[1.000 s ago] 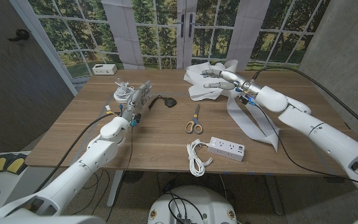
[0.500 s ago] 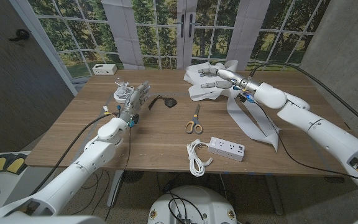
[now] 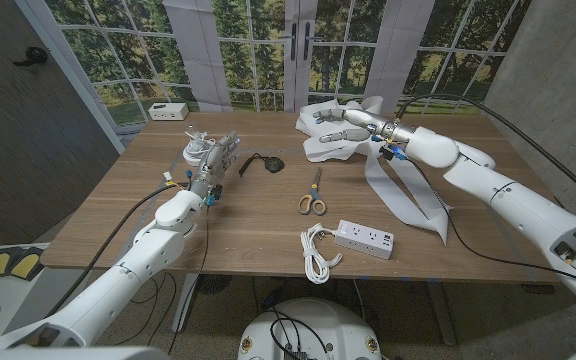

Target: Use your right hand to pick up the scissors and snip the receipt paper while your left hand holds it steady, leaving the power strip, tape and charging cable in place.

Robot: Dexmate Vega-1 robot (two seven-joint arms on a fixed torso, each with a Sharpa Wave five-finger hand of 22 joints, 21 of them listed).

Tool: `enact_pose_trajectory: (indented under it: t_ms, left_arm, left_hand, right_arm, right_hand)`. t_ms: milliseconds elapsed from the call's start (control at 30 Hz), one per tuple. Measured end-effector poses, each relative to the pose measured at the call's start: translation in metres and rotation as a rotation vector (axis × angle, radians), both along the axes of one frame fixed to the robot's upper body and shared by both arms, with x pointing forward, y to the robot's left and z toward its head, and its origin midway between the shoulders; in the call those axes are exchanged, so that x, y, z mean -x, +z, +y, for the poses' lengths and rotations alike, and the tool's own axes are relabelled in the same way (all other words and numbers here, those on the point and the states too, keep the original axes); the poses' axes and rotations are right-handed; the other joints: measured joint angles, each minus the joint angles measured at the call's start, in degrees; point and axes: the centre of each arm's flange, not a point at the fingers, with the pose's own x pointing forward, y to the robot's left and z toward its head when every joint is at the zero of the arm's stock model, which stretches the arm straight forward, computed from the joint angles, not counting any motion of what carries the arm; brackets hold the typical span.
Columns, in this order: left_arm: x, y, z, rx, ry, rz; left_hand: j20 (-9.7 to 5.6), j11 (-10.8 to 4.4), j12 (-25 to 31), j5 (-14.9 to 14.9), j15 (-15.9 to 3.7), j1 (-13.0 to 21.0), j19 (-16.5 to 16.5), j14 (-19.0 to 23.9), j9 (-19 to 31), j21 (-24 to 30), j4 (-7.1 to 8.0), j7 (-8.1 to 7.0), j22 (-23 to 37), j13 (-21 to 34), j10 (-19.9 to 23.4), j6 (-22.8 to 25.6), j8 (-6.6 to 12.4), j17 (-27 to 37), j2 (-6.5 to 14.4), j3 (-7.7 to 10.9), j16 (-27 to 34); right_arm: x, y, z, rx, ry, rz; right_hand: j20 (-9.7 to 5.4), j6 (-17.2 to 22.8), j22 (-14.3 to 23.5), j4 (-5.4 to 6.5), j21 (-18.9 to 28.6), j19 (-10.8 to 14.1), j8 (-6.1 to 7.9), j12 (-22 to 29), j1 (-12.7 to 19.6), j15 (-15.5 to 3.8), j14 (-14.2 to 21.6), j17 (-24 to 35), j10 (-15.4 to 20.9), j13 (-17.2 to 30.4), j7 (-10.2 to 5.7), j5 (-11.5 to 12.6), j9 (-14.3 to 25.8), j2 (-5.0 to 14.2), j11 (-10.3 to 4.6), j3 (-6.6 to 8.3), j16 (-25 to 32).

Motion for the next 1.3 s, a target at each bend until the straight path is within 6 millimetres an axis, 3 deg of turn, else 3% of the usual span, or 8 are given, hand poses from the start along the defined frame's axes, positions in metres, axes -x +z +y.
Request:
enact_pose_trajectory:
  t_ms: [1300]
  left_arm:
    - [-0.002,-0.004,0.004,0.017,0.023,0.003]
  left_hand:
    - [-0.31,-0.07,0.00,0.00,0.01,0.00,0.31,-0.01,0.00,0.00,0.16,-0.10,0.00,0.00,0.68,0.50,0.00,0.00,0.00,-0.15,0.00]
  right_arm:
    - [0.002,0.009,0.016,0.104,0.035,-0.041]
  right_hand:
    - [0.51,0.76,0.00,0.48,0.00,0.52,0.00,0.00,0.98,0.00,0.61,0.00,0.51,0.28,-0.13,0.00,-0.01,-0.06,-0.11,0.47,0.00]
